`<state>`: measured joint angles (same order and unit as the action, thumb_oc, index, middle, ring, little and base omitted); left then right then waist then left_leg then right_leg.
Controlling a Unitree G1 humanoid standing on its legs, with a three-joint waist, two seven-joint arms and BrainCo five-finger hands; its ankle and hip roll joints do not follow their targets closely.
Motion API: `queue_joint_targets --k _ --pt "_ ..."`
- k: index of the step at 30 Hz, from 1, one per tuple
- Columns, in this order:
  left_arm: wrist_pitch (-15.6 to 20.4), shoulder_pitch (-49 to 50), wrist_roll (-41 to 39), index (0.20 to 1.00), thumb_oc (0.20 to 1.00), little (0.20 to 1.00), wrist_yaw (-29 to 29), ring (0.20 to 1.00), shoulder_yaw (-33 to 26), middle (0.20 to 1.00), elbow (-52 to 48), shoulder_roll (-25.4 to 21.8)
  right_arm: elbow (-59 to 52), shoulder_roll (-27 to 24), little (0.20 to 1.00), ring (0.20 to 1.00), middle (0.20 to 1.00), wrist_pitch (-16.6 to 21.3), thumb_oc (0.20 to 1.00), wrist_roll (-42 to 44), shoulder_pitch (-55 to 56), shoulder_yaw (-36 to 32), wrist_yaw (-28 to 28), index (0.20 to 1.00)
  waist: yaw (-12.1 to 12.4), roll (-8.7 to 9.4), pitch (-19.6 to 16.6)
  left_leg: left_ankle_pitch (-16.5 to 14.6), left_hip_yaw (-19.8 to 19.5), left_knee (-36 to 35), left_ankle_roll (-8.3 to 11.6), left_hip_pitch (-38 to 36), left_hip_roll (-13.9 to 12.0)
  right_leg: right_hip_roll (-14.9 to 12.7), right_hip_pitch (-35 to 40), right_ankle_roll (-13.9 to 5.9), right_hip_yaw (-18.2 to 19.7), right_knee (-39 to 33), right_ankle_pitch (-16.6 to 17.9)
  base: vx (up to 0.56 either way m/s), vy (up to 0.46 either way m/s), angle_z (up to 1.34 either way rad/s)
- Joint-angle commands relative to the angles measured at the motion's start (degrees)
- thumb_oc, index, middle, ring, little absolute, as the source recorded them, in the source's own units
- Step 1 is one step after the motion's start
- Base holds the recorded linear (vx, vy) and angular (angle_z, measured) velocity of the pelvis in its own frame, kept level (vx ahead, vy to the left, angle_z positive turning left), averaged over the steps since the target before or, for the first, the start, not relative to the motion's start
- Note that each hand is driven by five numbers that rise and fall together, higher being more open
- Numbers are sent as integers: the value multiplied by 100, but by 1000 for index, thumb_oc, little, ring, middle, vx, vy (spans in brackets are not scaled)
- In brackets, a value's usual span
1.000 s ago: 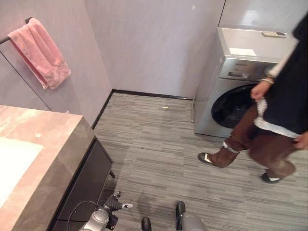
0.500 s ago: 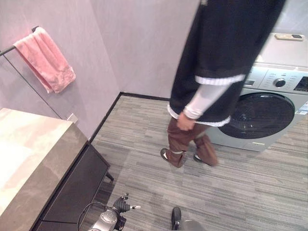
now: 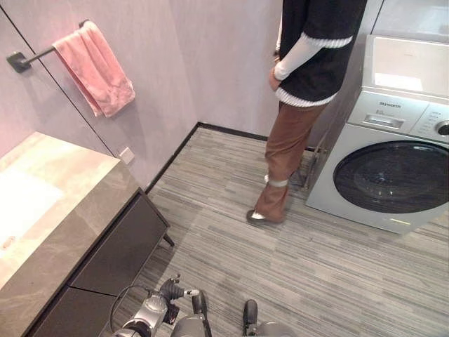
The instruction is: Put brush and paste in cup on sink, flatten towel.
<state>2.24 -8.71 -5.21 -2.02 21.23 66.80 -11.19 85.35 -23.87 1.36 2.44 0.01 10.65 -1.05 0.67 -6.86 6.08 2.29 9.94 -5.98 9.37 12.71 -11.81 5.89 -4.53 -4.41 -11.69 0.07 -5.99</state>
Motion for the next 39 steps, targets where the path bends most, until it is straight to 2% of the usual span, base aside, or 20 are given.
queue_joint_targets --k 1,3,5,9,10,11,14,16,18,19,20,23,24,28,29,32,34,37,38,39 --pt "104 -182 -97 1000 1000 1000 -51 1000 -170 1000 -184 -284 -91 -222 1000 1000 1000 -54 1000 -81 383 -39 -13 1000 15 463 130 945 418 225 -304 218 265 -852 910 67 334 105 123 387 176 -47" --pt "71 -64 -91 1000 1000 1000 -18 1000 -236 1000 -210 -324 -80 -184 1000 1000 1000 -82 1000 -79 347 -61 57 1000 65 455 -12 1056 794 253 -319 58 146 -926 1205 -64 376 173 -41 508 242 -11" --pt "70 -54 -98 1000 1000 1000 -26 1000 -272 1000 -146 -339 -97 -150 1000 1000 1000 -81 1000 -50 334 -82 59 1000 115 478 -83 1009 695 451 -377 125 198 -997 1280 -102 425 268 -127 423 233 -26" --pt "102 -53 19 1000 1000 1000 27 1000 -183 1000 -147 -379 -141 -21 1000 1000 1000 -80 1000 -25 304 -97 139 1000 170 679 -207 575 775 1170 -621 351 483 -1416 1317 -262 533 603 -128 295 251 -20" --pt "112 -46 99 1000 1000 1000 48 1000 -93 1000 -306 -416 -165 39 1000 1000 1000 -88 1000 -68 282 -50 157 1000 216 761 -285 375 842 1177 -763 270 681 -1671 1227 -413 517 826 286 302 294 -24" --pt "112 -45 99 1000 1000 1000 48 1000 -92 1000 -306 -418 -165 41 1000 1000 1000 -88 1000 -68 284 -50 157 1000 207 775 -276 365 839 1181 -765 257 701 -1689 1243 -419 507 836 268 282 302 -17" --pt "128 -43 201 1000 1000 1000 54 1000 30 1000 -655 -556 -462 182 1000 1000 1000 -52 1000 -106 177 169 191 1000 280 824 -287 69 891 1078 -1000 59 1028 -1980 906 -541 420 1440 1074 225 297 -12" --pt "116 -23 210 1000 1000 1000 55 1000 24 1000 -739 -605 -620 235 1000 1000 1000 -34 1000 -79 154 226 199 1000 286 840 -267 17 900 1043 -1056 -5 1085 -2001 802 -554 393 1671 1248 143 179 -8" --pt "100 -55 249 1000 1000 1000 43 1000 29 1000 -753 -666 -758 282 1000 1000 1000 -4 1000 2 84 317 205 1000 259 827 -185 -54 854 968 -1110 -126 1157 -1798 620 -555 519 2011 1317 211 198 5" --pt "120 -146 349 1000 1000 1000 30 1000 62 1000 -631 -629 -679 316 1000 1000 1000 17 1000 28 51 413 206 1000 186 777 -121 -110 703 787 -1163 -372 1250 -1334 349 -477 797 2147 1029 162 102 25" --pt "121 -149 349 1000 1000 1000 30 1000 60 1000 -629 -626 -676 313 1000 1000 1000 19 1000 28 47 412 206 1000 197 764 -129 -101 710 785 -1159 -360 1232 -1317 336 -470 803 2135 1049 257 188 40" --pt "122 -98 377 1000 1000 1000 96 1000 169 1000 -470 -455 -418 229 1000 1000 1000 32 1000 0 30 274 103 1000 40 363 -49 -188 542 407 -1131 -986 1233 -982 -614 -221 354 1999 412 279 180 27" --pt "125 -100 377 1000 1000 1000 95 1000 170 1000 -466 -449 -417 225 1000 1000 1000 33 1000 0 31 274 103 1000 24 358 -33 -190 525 395 -1129 -1012 1238 -988 -592 -221 339 2010 393 372 81 -9" --pt "136 -164 495 1000 1000 1000 122 1000 221 1000 -135 -284 -326 168 1000 1000 1000 25 1000 -32 7 210 42 1000 -237 353 141 -406 326 268 -1050 -1550 1340 -1042 -1018 -324 463 905 917 296 -20 28" --pt "157 -200 527 1000 1000 1000 110 1000 217 1000 7 -216 -255 197 1000 1000 1000 2 1000 -83 28 201 53 1000 -335 372 182 -518 251 265 -975 -1731 1332 -1221 -1206 -424 529 445 1240 450 -106 29" --pt "181 -196 552 1000 1000 1000 109 1000 215 1000 167 -138 -111 227 1000 1000 1000 -57 1000 -180 78 171 106 1000 -457 398 143 -765 38 280 -891 -2053 1325 -1398 -1348 -546 743 86 1537 474 -133 50" --pt "175 -160 551 1000 1000 1000 105 1000 195 1000 269 -104 -72 230 1000 1000 1000 -49 1000 -194 168 145 151 1000 -549 411 68 -889 -156 355 -816 -2310 1274 -1336 -1269 -511 911 188 1565 421 -164 58" --pt "150 -157 483 1000 1000 1000 48 1000 141 1000 384 -54 -37 257 1000 1000 1000 -39 1000 -140 186 183 157 1000 -620 385 -59 -937 -377 707 -737 -2432 1078 -987 -1184 -319 1063 508 1456 327 -190 70" --pt "135 -152 490 1000 1000 1000 55 1000 120 1000 423 -40 -44 248 1000 1000 1000 -35 1000 -118 195 197 175 1000 -624 372 -80 -886 -417 933 -682 -2400 1019 -915 -1122 -261 1023 552 1377 418 -343 30" --pt "109 -191 429 1000 1000 1000 40 1000 87 1000 521 10 -43 171 1000 1000 1000 -29 1000 -60 202 187 176 1000 -618 355 -88 -462 -417 1615 -500 -2148 873 -779 -894 -83 906 587 1186 362 -334 7"
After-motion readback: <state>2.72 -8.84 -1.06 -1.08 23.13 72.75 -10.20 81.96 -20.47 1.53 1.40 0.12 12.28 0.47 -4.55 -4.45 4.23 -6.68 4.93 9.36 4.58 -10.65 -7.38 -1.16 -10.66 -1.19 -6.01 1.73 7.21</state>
